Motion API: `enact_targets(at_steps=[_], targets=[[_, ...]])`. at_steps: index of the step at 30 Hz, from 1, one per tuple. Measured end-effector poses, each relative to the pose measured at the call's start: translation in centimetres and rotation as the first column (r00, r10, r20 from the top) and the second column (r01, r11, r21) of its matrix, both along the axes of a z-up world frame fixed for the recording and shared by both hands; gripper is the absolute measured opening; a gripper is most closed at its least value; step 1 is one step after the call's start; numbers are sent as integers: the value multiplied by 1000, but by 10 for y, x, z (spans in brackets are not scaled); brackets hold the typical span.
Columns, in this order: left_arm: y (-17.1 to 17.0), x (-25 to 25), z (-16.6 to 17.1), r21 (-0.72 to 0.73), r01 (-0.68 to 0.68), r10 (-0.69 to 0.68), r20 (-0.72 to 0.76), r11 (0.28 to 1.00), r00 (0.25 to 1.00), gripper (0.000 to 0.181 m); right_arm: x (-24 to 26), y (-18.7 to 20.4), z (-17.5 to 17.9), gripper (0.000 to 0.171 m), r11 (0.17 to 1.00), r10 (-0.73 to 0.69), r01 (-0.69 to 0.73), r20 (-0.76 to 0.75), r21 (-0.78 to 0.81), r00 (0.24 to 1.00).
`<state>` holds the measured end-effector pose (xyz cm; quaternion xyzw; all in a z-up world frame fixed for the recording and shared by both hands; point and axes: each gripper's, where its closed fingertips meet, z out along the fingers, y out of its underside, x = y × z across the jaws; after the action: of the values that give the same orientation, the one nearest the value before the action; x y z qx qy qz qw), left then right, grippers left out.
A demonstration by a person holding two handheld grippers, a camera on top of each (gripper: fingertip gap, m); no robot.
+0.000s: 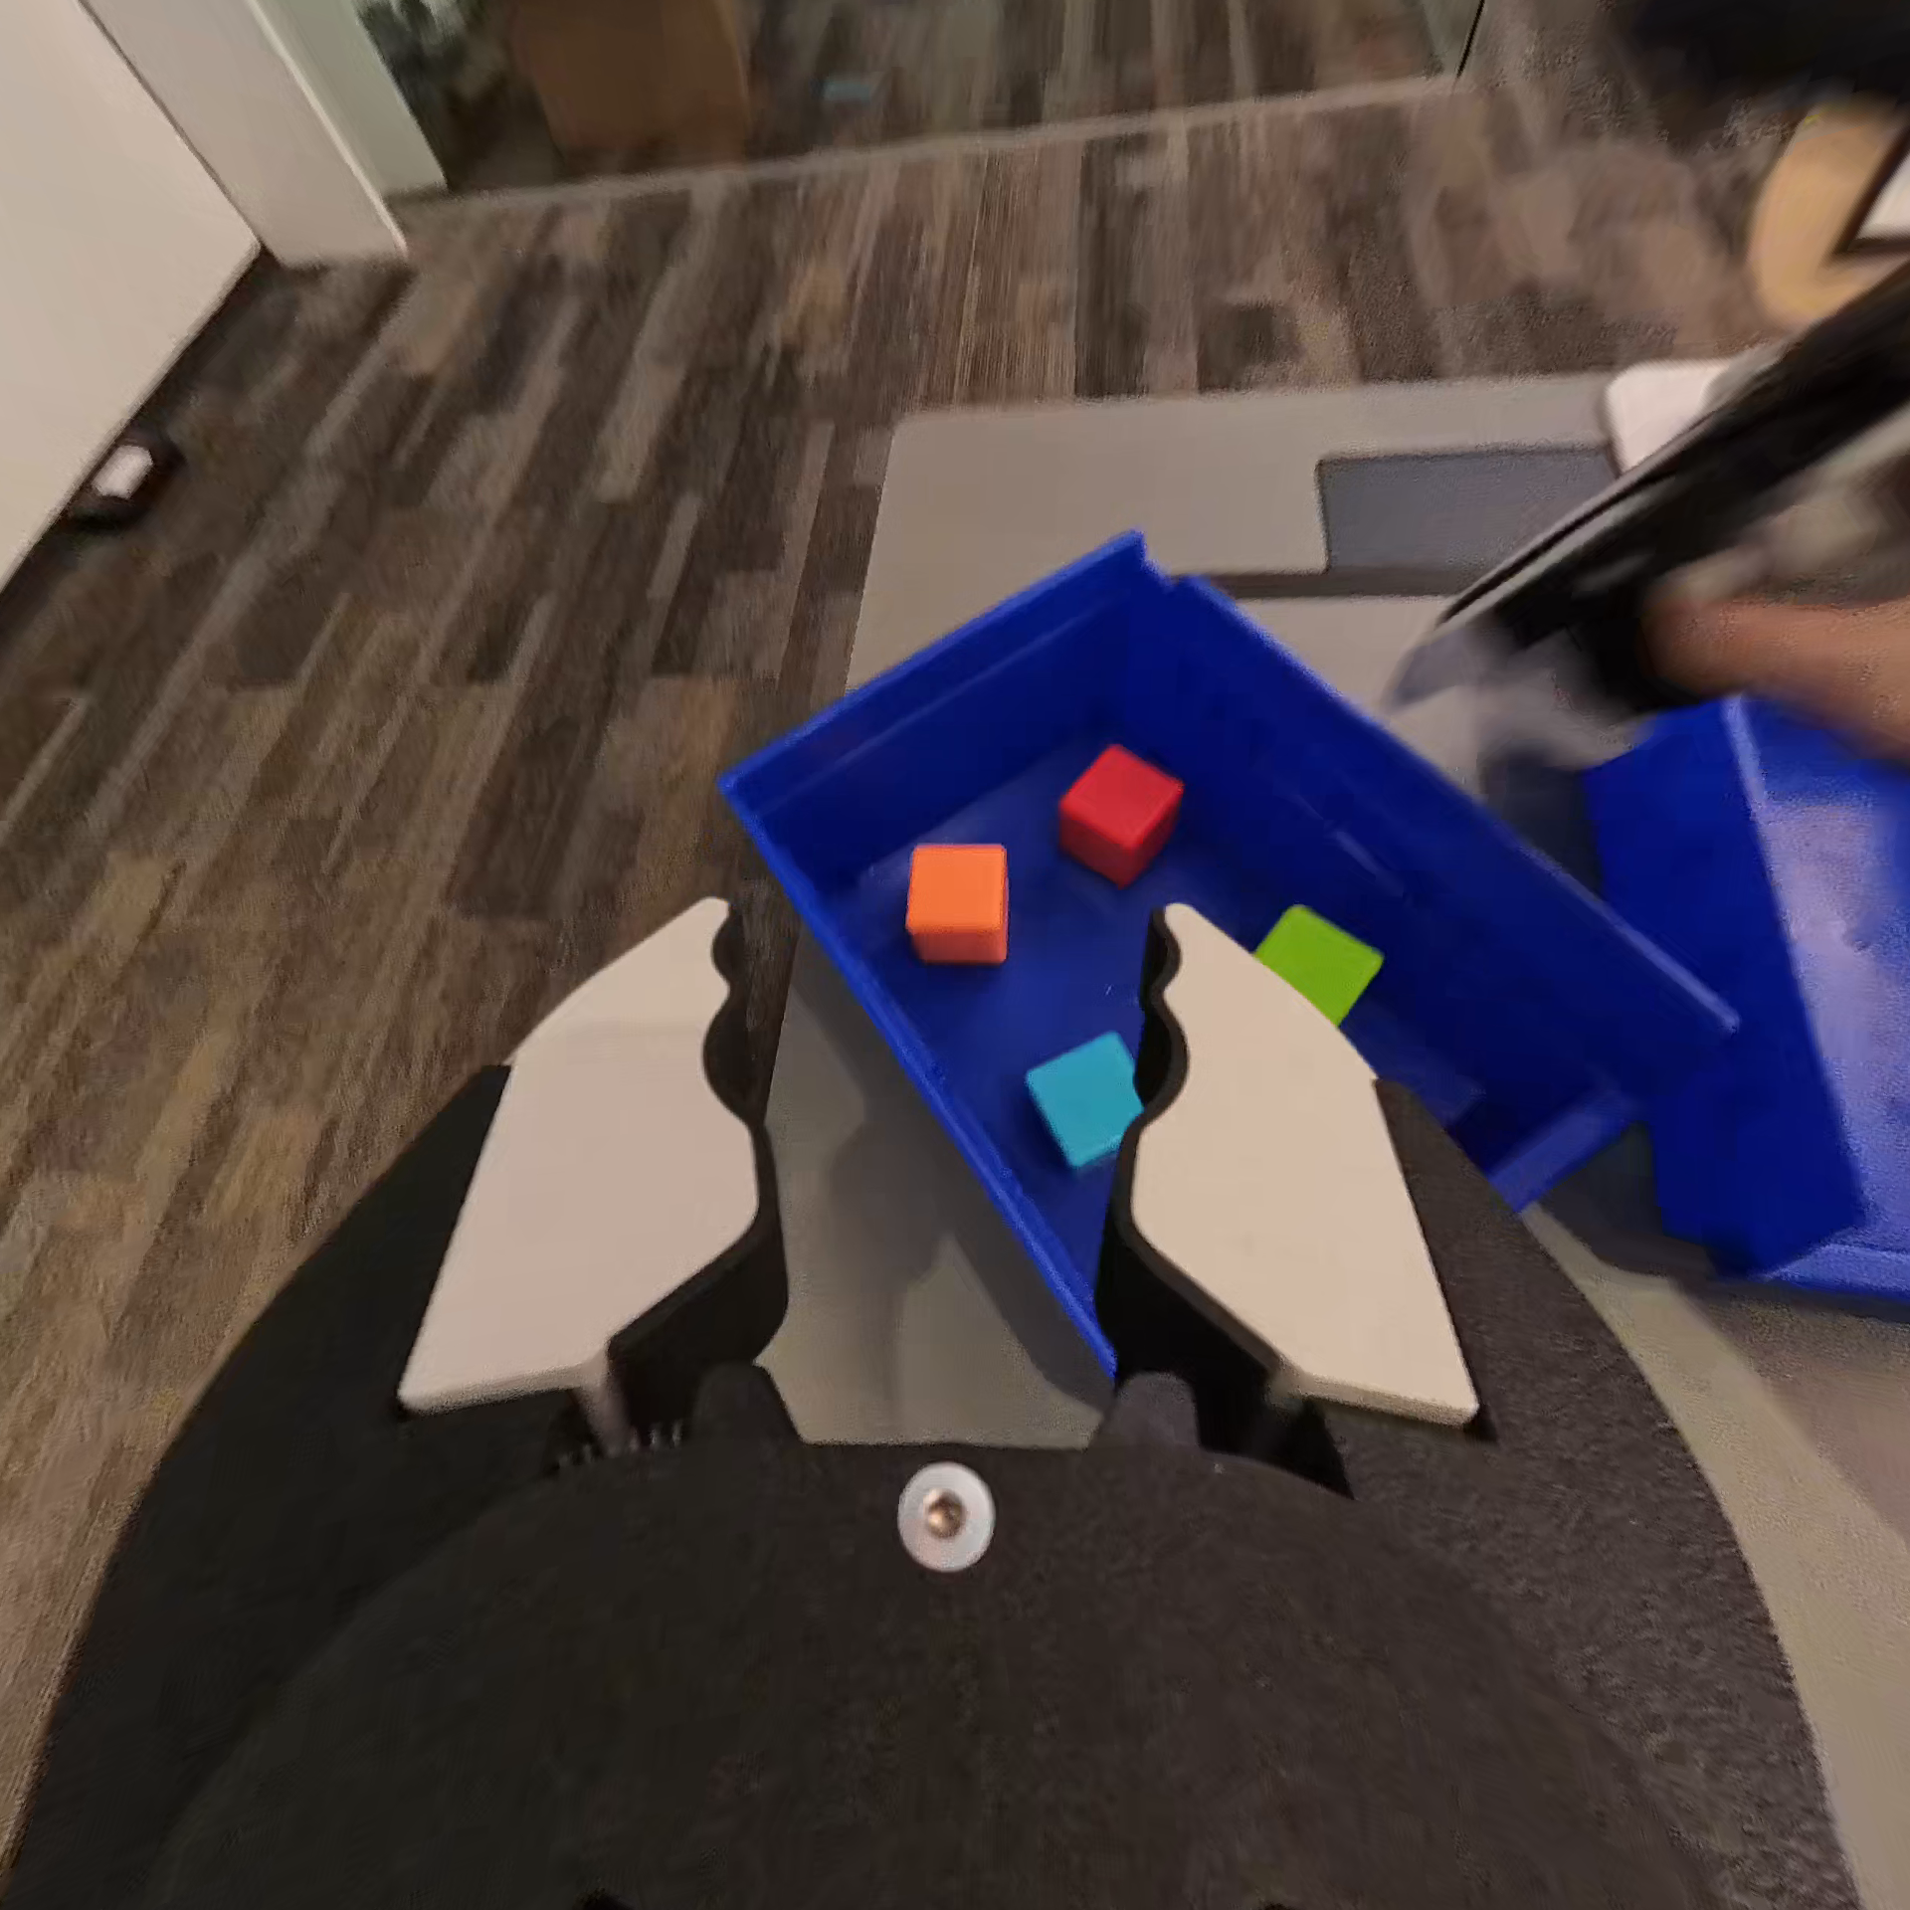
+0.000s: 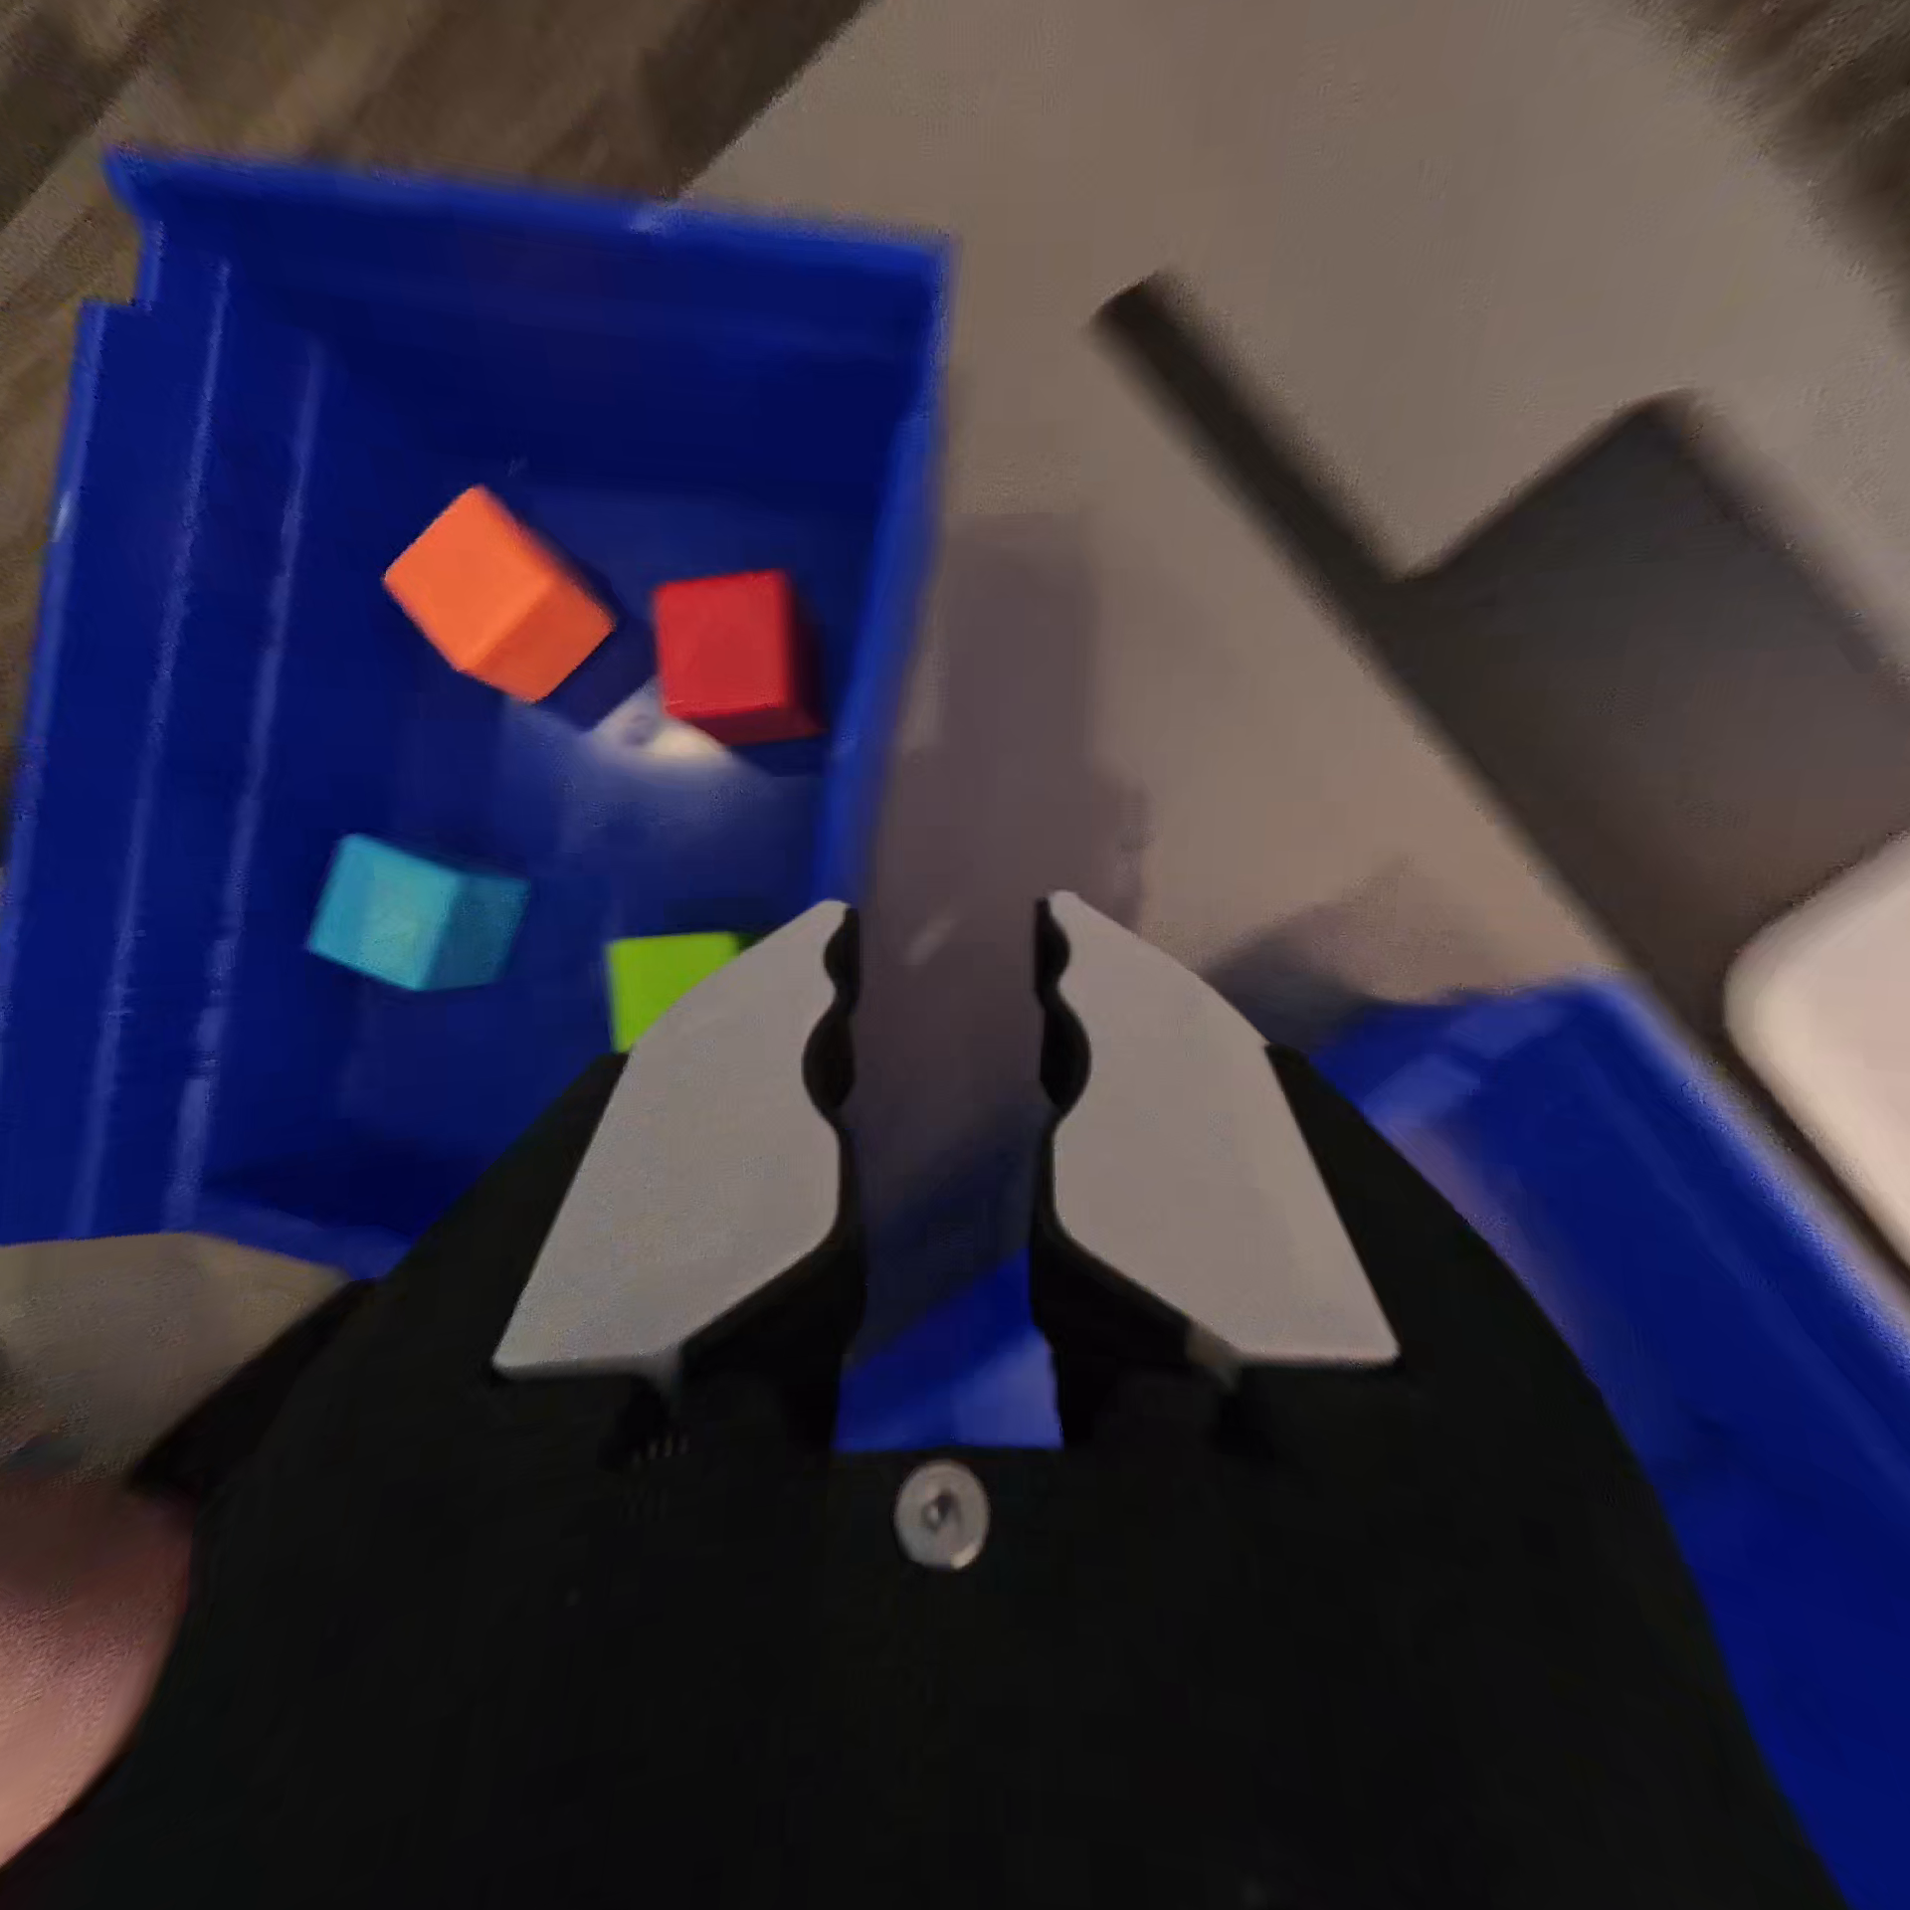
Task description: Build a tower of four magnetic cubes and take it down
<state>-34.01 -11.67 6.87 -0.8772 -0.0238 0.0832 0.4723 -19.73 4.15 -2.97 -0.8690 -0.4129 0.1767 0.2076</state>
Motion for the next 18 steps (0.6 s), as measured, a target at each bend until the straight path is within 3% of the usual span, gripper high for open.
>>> enact_targets(at_steps=[3,5,7,9,10,12,13,18], targets=[[1,-16,-30,-114,3,3,54,994,999,70,100,14,46,64,947,-168,162,-3,277,986],[1,-26,-39,-143,-32,46,92,989,995,68,183,17,44,78,899,-324,296,38,323,945],[2,-28,-39,-140,-42,61,138,989,989,65,252,16,20,81,863,-475,450,66,229,878],[7,-23,-32,-104,-33,48,150,994,987,63,281,3,-17,80,855,-518,519,84,14,851],[10,-19,-28,-86,-23,35,142,996,989,61,286,-7,-36,75,850,-507,516,105,-101,855],[15,-8,-19,-65,6,1,106,998,994,58,288,-25,-65,36,854,-437,465,164,-235,885],[18,-2,-15,-60,20,-16,79,998,997,60,292,-28,-77,24,865,-398,439,203,-241,895],[29,29,-5,-55,62,-63,-7,997,998,59,315,-18,-85,8,876,-384,438,256,-202,887]])
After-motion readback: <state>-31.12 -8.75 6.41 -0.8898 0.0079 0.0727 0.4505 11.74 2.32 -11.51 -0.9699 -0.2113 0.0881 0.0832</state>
